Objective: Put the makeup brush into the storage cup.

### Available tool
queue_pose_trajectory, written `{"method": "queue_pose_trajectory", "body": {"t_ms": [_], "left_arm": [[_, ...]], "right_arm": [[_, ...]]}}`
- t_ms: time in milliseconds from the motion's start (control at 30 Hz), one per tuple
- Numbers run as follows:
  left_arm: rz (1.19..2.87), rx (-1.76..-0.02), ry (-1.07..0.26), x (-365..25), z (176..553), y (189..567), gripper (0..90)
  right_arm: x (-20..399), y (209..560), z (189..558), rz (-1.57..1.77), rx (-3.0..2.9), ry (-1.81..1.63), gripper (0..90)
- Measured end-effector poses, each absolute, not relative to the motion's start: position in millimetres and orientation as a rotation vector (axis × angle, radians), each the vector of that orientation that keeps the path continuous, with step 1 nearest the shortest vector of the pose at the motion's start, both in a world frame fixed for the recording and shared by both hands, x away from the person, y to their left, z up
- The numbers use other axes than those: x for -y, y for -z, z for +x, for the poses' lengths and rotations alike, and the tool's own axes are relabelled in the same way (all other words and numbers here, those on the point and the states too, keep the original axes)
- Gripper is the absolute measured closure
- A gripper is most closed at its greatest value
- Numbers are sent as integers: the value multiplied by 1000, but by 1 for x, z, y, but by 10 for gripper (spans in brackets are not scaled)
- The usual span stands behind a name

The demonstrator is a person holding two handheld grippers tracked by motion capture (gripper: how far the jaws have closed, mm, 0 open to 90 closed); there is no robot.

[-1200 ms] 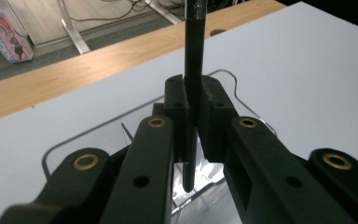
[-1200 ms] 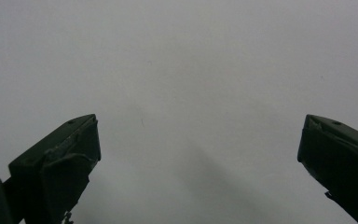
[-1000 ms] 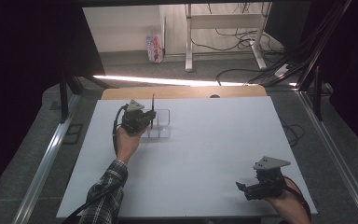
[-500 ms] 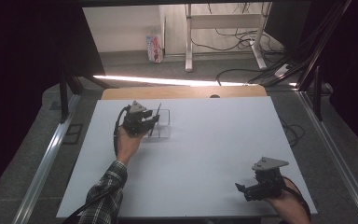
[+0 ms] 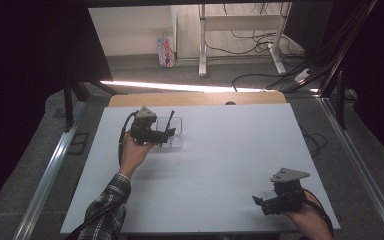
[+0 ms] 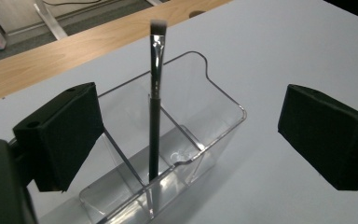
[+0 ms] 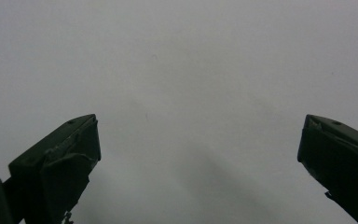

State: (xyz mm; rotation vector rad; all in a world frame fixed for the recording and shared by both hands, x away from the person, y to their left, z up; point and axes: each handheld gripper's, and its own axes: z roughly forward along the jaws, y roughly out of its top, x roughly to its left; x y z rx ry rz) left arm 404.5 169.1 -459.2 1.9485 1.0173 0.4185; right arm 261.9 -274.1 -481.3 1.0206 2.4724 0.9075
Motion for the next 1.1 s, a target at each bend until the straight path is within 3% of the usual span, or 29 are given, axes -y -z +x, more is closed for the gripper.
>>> {"method": "queue_pose_trajectory", "body": {"t_ms": [1100], "left_arm": [[2004,-936,-325,-163,360,455,0]], "right_arm": [[274,480,262,1017,-2466,-926,0]]}}
